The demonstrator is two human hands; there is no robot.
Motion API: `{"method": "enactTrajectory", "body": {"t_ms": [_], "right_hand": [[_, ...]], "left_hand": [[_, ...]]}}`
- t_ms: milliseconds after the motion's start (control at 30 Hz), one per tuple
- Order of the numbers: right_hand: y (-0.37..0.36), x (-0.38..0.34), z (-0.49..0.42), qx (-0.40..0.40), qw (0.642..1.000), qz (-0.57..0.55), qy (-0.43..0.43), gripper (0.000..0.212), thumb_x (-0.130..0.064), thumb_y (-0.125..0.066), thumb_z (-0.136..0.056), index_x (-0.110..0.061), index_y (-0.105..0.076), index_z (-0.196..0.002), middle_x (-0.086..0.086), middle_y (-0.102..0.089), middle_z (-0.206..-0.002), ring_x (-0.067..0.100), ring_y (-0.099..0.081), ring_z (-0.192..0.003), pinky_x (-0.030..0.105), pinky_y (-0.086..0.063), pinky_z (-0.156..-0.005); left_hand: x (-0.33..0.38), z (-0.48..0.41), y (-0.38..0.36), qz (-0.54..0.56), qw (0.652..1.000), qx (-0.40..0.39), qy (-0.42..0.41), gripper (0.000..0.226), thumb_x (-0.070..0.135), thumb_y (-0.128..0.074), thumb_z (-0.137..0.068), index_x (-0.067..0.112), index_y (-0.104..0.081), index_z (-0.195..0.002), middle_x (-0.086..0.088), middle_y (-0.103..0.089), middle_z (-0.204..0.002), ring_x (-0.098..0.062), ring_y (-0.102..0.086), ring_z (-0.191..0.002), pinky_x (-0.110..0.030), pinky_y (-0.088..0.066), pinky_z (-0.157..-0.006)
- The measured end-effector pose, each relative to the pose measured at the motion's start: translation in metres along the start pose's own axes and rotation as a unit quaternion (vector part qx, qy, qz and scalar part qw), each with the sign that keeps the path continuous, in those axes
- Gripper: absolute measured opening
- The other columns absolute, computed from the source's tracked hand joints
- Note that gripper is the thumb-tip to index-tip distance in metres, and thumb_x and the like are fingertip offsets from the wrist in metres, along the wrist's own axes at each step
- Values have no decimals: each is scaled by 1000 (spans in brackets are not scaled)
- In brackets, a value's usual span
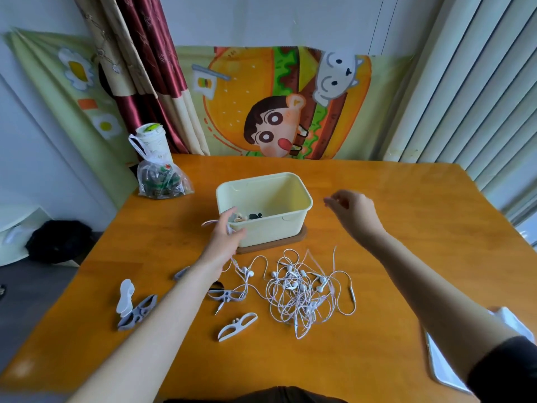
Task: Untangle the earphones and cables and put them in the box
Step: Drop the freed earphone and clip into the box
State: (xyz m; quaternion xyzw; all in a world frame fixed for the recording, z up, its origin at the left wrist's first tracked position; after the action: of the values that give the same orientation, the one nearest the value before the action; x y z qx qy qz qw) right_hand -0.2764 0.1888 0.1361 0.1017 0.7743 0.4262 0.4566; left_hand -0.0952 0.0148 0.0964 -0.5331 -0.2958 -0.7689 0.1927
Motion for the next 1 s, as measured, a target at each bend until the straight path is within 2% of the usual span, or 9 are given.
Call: {"method": "enactTrajectory", "body": {"t_ms": [100,167,267,400,567,700,767,833,1000], "right_hand": [[10,-48,-4,2,996,-18,90,18,-30,-59,-91,-15,-66,-84,-5,-56,-70,3,-45,-59,13,-32,-49],[8,-71,-2,-53,989,2,138,20,-32,-58,-91,-15,-68,-88,-5,-57,-73,0,-46,-60,14,-32,-50],[-5,-84,5,-111,979,-7,172,22,-31,-55,-94,-14,-68,-87,-11,-55,-70,1,-48,-60,12,-35,-51],[-18,-70,12,-147,977,-55,144,21,-25,-53,-95,-14,-68,-85,-15,-55,-66,2,-51,-60,12,-38,-53],[-30,-20,17,-204,977,-9,61,24,-28,-51,-96,-18,-70,-84,-4,-59,-68,20,-55,-61,23,-40,-54],[-28,12,17,-192,981,17,-1,26,-27,-51,-96,-12,-71,-89,-9,-54,-64,10,-46,-54,12,-34,-45],[-27,18,18,-184,983,23,-12,26,-25,-51,-96,-9,-70,-91,-9,-53,-64,6,-43,-51,10,-34,-43],[-28,22,18,-179,983,38,-26,25,-24,-51,-96,-8,-69,-92,-5,-55,-66,8,-44,-52,12,-33,-43],[-32,38,20,-160,977,106,-88,25,-21,-52,-95,-4,-66,-109,12,-67,-96,24,-60,-79,30,-46,-66]], "left_hand": [[32,11,-19,-4,995,-53,-86,45,20,-50,-98,37,-39,-138,-6,-44,-88,-19,-45,-71,-18,-43,-66],[50,14,-28,-6,989,-67,-133,34,22,-49,-99,41,-44,-127,-4,-32,-74,-13,-35,-64,-15,-38,-55],[60,18,-36,-25,983,-71,-169,16,22,-44,-101,29,-56,-109,-6,-34,-70,-12,-35,-62,-23,-33,-61],[43,15,-30,-29,990,-50,-131,26,21,-39,-103,16,-61,-89,1,-35,-61,-10,-33,-55,-20,-30,-53],[12,4,-10,-29,998,-11,-62,29,17,-38,-103,15,-60,-83,0,-34,-62,-11,-30,-54,-25,-26,-52],[-1,0,-2,-44,998,10,-37,27,17,-40,-102,16,-62,-86,-6,-44,-69,-23,-43,-65,-27,-38,-57],[-5,0,-5,-58,998,4,-18,18,16,-41,-101,14,-59,-104,-23,-57,-106,-45,-52,-102,-43,-49,-85],[-6,0,-10,-68,998,-17,-1,19,13,-39,-101,24,-46,-115,-25,-43,-139,-47,-36,-130,-52,-36,-105],[-6,-4,-15,-85,996,-21,0,27,2,-35,-98,27,-41,-96,-20,-49,-134,-41,-48,-120,-48,-41,-100]]}}
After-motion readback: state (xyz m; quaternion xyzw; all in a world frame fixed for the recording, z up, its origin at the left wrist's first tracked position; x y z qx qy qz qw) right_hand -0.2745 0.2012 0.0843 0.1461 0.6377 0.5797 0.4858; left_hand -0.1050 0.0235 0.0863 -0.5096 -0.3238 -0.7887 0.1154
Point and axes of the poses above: each hand's wrist, its own z-axis away from the middle knuckle, its own y-axis out of the back of the hand, x = y × z, the point moved 2 cm from there along -z, towards the middle knuckle
